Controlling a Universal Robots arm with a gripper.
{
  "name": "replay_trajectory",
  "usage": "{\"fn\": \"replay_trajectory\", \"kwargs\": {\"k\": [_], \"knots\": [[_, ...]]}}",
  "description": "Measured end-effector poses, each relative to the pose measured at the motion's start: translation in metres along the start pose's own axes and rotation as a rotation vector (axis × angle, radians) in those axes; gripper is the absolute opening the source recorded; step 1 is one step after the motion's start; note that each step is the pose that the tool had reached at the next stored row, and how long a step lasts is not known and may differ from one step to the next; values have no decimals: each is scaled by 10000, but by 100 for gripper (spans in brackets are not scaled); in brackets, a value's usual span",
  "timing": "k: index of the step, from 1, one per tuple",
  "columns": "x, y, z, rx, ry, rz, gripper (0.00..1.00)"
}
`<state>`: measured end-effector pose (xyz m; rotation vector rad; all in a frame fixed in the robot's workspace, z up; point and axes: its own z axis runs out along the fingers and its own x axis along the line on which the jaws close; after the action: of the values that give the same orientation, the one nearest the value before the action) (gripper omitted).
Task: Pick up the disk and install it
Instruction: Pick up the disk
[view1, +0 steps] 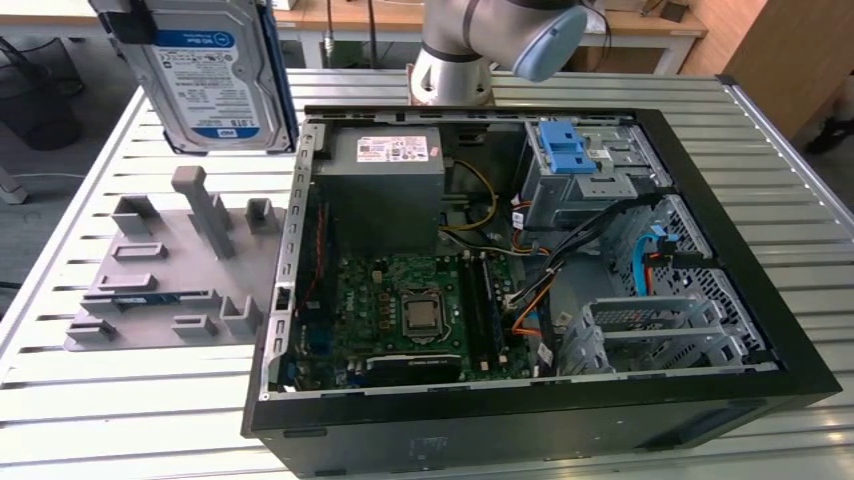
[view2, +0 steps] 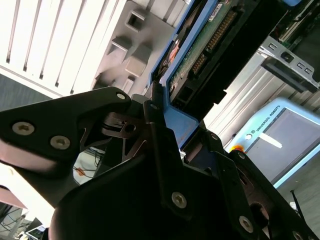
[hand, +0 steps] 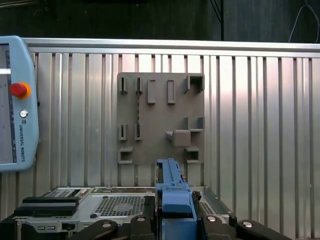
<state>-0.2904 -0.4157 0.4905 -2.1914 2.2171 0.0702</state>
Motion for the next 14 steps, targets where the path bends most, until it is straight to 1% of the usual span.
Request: {"fn": "replay_trajectory", "kwargs": {"k": [12, 14], "knots": [[10, -335, -5, 1, 0, 1, 36], [12, -400, -6, 0, 0, 1, 36]]}}
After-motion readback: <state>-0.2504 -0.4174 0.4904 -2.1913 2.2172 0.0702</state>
